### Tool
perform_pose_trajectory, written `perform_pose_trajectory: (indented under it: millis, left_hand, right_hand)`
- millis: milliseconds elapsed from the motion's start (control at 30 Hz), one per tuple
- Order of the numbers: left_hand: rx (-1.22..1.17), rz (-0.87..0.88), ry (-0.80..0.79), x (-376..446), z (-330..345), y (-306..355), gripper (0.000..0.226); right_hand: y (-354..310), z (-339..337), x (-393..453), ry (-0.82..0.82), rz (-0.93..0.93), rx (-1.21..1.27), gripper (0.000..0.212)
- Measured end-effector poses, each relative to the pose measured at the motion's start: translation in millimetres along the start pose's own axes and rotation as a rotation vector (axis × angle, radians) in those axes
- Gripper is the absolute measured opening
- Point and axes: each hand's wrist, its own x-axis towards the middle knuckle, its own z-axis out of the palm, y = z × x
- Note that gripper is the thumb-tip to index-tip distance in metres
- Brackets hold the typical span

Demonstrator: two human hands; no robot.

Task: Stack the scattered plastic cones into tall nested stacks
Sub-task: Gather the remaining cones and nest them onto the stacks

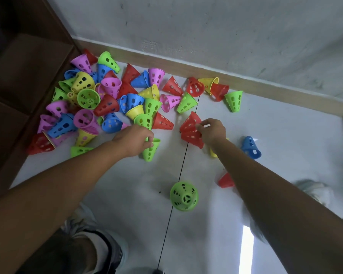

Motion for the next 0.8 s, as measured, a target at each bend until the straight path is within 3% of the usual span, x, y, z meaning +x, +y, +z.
perform_pose_trajectory:
  millis: [133,233,467,533,600,800]
  left_hand:
    - [-0.227,0.055,0.085,-9,-16,24,0.015]
    - [-0.508,0.038,0.065,-18,-30,45,0.016]
    - [-1.015,-0.073,-0.206,-40,-43,66,0.027]
    - [-1.128,-0.058,-0.332,-48,-45,70,0.018]
    - [-1.190,-0.039,-0.424,-57,-44,73,0.013]
    - [-1.310,-0.053,-0.542,-75,-31,80,0.029]
  right_hand:
    - [3,-18,-12,-0.028,-0.031,0.011,0.015]
    - [8,-35,-21,-0.047,-0.023,0.024,0.014]
    - [18,-70,-43,-0.076,-0.009,0.077,0.011]
    - [21,-79,-51,-0.093,-0.010,0.120,0.011]
    - [24,-87,-60,-0.116,-0.027,0.141,0.012]
    - [36,-98,-81,-0.236,-0.064,0.196,0.018]
